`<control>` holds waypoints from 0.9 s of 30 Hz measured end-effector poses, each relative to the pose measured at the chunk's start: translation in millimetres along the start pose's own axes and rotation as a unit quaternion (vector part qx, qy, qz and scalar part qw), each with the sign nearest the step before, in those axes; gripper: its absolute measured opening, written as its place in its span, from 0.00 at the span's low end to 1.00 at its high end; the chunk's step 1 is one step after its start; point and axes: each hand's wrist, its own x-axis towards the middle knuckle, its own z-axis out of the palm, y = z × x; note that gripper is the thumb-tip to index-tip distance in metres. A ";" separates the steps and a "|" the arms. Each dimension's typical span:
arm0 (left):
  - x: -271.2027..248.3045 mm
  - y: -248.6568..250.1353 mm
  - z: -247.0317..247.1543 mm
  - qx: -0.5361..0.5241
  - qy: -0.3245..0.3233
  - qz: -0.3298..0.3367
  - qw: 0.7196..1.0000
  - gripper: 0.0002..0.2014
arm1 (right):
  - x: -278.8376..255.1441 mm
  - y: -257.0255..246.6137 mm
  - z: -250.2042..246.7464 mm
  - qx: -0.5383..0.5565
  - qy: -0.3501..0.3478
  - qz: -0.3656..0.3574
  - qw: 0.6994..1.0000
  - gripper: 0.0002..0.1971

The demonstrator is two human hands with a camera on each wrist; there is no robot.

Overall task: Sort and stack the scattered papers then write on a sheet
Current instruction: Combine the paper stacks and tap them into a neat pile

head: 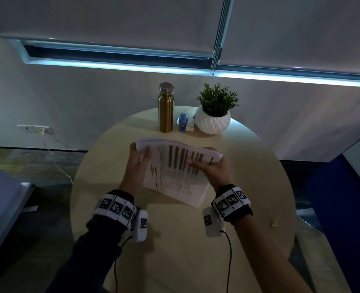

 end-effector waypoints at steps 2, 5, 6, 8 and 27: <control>0.6 1.4 6.6 0.017 -0.029 0.001 0.999 0.14 | 0.5 -1.4 1.0 -0.012 -0.008 -0.011 1.000 0.15; 2.5 -4.8 7.2 0.069 -0.063 -0.006 0.996 0.23 | 0.3 -4.0 2.4 -0.039 0.021 -0.020 0.999 0.01; 1.9 -7.1 4.9 0.089 -0.039 -0.007 0.995 0.30 | 0.4 -3.9 -0.3 -0.031 0.060 -0.018 0.998 0.04; -2.3 -25.4 -5.3 0.126 0.058 -0.056 0.989 0.45 | -0.7 -0.3 -11.7 0.004 0.139 -0.026 0.990 0.09; -129.9 -156.5 -58.8 -0.012 -0.072 -0.461 0.885 0.41 | -114.4 154.6 -121.0 -0.183 -0.083 0.543 0.815 0.38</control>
